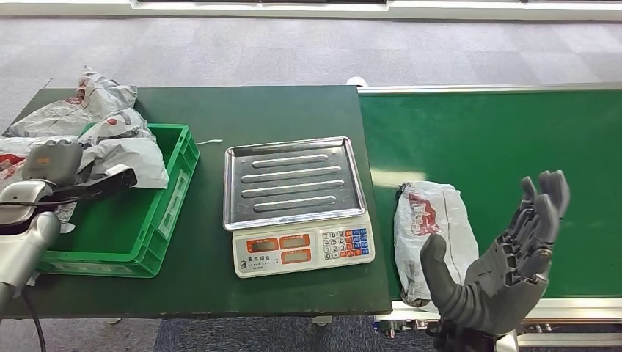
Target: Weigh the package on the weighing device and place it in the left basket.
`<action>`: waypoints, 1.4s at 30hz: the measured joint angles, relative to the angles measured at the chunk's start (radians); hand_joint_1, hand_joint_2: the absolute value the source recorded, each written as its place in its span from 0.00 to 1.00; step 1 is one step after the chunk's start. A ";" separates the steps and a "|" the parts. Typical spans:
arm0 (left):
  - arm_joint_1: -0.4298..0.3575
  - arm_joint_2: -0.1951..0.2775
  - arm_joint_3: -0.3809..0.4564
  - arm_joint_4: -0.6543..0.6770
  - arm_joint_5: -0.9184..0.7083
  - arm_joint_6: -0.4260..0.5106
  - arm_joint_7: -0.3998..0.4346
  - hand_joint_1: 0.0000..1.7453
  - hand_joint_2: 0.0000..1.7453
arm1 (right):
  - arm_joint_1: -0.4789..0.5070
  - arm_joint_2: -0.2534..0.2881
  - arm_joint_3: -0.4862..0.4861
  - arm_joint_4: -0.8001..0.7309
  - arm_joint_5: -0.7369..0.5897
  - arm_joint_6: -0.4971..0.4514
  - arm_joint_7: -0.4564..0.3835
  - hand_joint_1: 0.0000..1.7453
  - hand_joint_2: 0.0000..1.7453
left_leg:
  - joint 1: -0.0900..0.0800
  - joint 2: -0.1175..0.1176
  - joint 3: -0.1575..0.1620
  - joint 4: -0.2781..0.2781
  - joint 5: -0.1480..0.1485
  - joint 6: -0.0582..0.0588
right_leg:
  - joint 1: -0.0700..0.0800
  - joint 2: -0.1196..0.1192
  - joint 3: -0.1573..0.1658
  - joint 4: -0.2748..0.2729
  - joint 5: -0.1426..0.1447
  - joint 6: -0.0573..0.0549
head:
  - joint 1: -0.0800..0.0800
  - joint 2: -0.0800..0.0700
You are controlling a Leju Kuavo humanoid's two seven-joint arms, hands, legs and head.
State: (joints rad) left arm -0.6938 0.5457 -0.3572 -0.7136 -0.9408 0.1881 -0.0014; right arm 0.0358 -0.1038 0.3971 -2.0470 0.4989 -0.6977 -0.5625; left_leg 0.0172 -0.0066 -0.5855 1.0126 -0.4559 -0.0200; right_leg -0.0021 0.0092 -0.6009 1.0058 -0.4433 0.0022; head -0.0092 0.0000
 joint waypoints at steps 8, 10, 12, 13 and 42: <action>0.059 0.004 0.112 0.027 0.093 0.026 0.005 0.00 0.00 | 0.005 0.000 0.000 0.000 0.016 0.000 0.013 0.00 1.00 | 0.000 0.000 0.000 0.000 0.000 0.000 | 0.000 0.000 0.000 0.000 0.000 0.000 | 0.000 0.000; 0.082 0.004 0.138 0.013 0.136 -0.025 -0.004 0.00 0.00 | 0.005 0.000 0.001 0.000 0.015 0.000 0.018 0.00 1.00 | 0.000 0.000 0.000 0.000 0.000 0.000 | 0.000 0.000 0.000 0.000 0.000 0.000 | 0.000 0.000; 0.116 0.005 0.165 -0.024 0.207 -0.122 -0.018 0.00 0.00 | 0.005 0.000 0.003 0.000 0.014 0.000 0.027 0.00 1.00 | 0.000 0.000 0.000 0.000 0.000 0.000 | 0.000 0.000 0.000 0.000 0.000 0.000 | 0.000 0.000; 0.138 0.005 0.179 -0.054 0.254 -0.180 -0.028 0.00 0.00 | 0.004 0.000 0.004 0.001 0.013 0.000 0.029 0.00 1.00 | 0.000 0.000 0.000 0.000 0.000 0.000 | 0.000 0.000 0.000 0.000 0.000 0.000 | 0.000 0.000; 0.668 -0.370 0.183 -1.239 0.921 0.211 -0.458 0.00 0.00 | 0.170 0.008 -0.189 -0.020 0.093 0.000 0.163 0.00 0.75 | -0.002 0.000 -0.001 0.000 -0.006 0.003 | -0.003 -0.001 0.000 -0.001 -0.003 0.002 | 0.000 0.000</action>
State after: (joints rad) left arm -0.0257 0.1752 -0.1746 -1.9523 -0.0195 0.3991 -0.4598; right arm 0.2056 -0.0960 0.2080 -2.0672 0.5919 -0.6981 -0.3996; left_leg 0.0151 -0.0068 -0.5865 1.0128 -0.4615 -0.0171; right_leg -0.0046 0.0078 -0.6011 1.0046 -0.4466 0.0041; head -0.0089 0.0000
